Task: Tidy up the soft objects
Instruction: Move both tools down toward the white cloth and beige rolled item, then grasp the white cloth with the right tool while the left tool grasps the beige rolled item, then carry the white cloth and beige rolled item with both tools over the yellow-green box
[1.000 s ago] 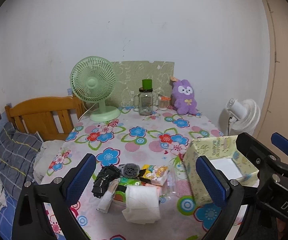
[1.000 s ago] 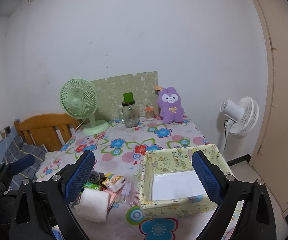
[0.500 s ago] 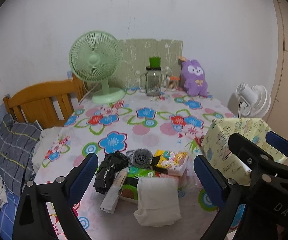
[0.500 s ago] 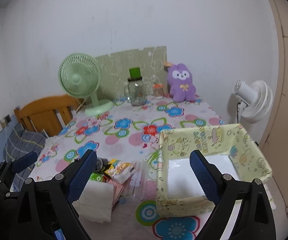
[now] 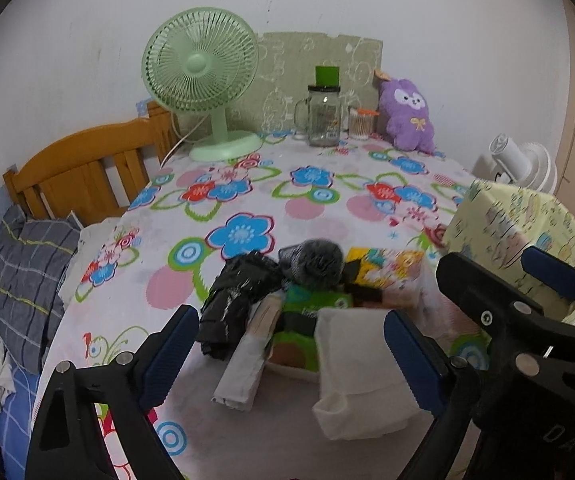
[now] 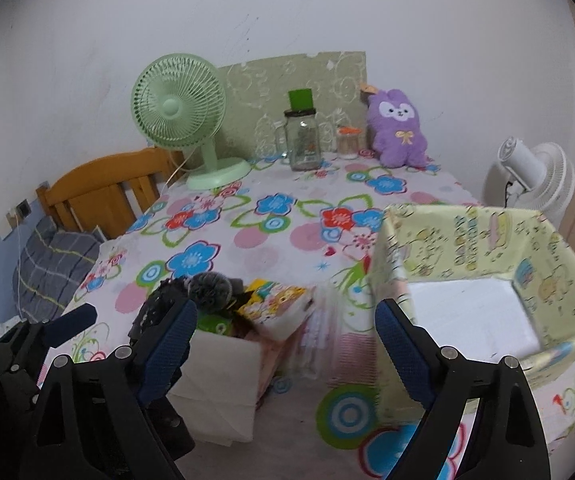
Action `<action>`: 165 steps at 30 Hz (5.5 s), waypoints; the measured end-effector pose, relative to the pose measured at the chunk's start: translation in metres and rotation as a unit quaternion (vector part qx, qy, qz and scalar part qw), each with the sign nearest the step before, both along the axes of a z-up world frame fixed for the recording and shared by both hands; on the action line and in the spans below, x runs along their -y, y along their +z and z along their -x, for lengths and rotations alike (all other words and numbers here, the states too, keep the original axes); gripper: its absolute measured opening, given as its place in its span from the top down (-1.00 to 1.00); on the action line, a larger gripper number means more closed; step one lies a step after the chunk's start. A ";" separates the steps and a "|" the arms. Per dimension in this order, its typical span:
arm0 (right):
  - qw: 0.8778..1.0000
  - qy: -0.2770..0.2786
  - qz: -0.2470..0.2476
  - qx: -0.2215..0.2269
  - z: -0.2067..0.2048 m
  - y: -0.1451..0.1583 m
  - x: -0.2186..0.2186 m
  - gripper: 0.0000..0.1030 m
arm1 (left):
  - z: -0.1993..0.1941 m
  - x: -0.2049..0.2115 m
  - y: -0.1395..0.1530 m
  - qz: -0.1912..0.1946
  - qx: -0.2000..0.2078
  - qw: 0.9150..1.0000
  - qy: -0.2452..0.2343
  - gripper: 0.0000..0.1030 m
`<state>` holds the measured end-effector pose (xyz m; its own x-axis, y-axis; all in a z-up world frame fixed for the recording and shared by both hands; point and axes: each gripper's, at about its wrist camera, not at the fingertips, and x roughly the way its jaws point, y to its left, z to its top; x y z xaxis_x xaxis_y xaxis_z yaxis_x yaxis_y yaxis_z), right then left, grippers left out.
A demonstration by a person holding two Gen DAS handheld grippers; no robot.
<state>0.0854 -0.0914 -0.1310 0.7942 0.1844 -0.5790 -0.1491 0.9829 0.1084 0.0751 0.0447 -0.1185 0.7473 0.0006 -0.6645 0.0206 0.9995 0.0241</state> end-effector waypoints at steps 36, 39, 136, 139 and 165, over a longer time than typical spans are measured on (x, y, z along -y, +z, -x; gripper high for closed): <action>0.993 0.051 0.027 -0.104 -0.022 -0.054 -0.067 -0.77 | -0.003 -0.049 -0.047 0.063 -0.063 0.996 0.000 0.04; 0.992 0.057 0.030 -0.107 -0.023 -0.056 -0.071 -0.68 | -0.004 -0.049 -0.054 0.054 -0.081 0.995 0.000 0.16; 0.999 -0.046 0.011 0.000 -0.023 0.079 0.116 0.55 | -0.027 0.148 0.077 0.039 0.035 0.990 -0.130 0.65; 0.998 -0.054 0.011 -0.006 -0.026 0.074 0.125 0.55 | -0.030 0.159 0.073 0.037 0.030 0.989 -0.140 0.65; 0.993 -0.088 0.006 -0.080 -0.059 0.014 0.171 0.48 | -0.063 0.206 0.018 0.027 -0.060 0.984 -0.167 0.58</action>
<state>0.1446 -0.2624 -0.1172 0.7114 0.0441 -0.7014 0.0423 0.9935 0.1054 0.1382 -0.1612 -0.1006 0.6160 -0.2697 -0.7402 0.3476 0.9362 -0.0518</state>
